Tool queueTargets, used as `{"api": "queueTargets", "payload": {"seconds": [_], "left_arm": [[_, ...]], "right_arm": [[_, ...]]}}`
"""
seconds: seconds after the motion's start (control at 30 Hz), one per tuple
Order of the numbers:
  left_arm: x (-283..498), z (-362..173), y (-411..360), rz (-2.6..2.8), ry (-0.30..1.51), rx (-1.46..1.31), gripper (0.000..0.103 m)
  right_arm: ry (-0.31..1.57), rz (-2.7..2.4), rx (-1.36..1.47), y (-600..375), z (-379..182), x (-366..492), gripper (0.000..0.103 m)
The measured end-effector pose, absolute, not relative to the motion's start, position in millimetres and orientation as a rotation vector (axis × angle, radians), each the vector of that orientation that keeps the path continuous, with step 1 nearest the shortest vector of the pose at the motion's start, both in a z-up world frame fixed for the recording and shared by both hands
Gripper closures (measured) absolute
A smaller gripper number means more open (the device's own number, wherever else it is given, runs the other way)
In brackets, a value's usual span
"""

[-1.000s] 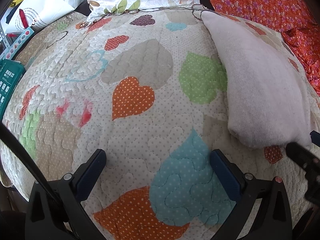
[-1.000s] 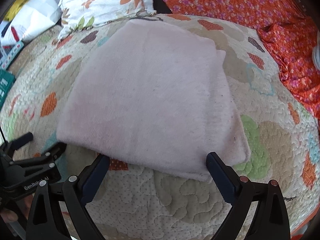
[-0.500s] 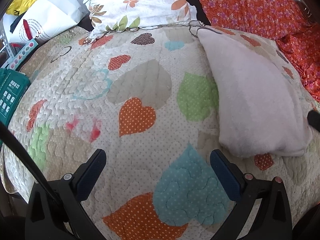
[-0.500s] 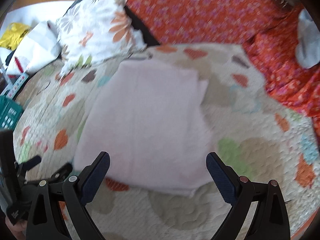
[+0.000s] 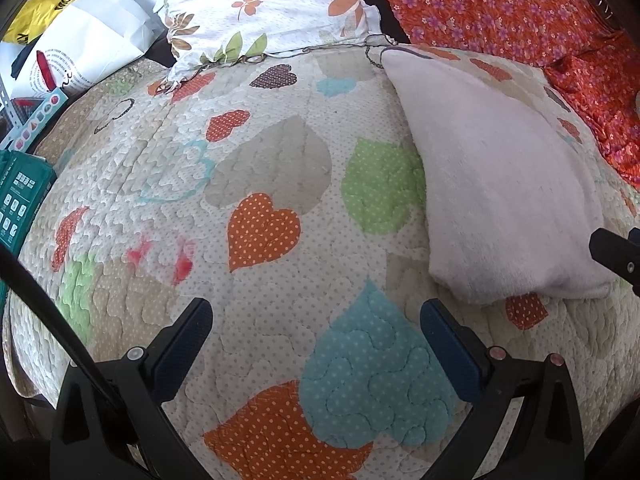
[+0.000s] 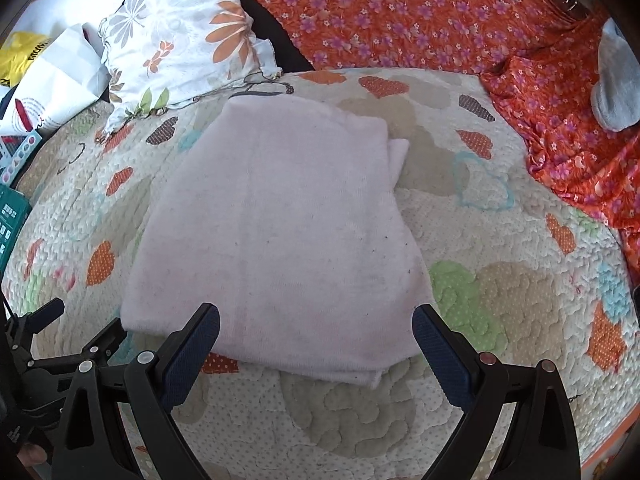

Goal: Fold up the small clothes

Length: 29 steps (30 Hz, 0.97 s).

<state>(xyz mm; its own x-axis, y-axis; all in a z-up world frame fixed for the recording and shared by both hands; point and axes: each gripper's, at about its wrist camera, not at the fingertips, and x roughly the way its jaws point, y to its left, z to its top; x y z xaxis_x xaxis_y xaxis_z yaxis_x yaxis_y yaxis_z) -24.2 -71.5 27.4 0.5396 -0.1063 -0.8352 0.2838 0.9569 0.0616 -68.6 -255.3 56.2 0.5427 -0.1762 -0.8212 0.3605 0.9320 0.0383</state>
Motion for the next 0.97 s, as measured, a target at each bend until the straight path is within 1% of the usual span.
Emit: {"api": "queueTargets", "payload": {"seconds": [0.97], "left_arm": [[-27.5,31.9,-74.5,-0.258,0.947,0.229,0.000]], "right_arm": [[0.990,-0.332,0.177,-254.4,46.4,-65.0,0.004]]}}
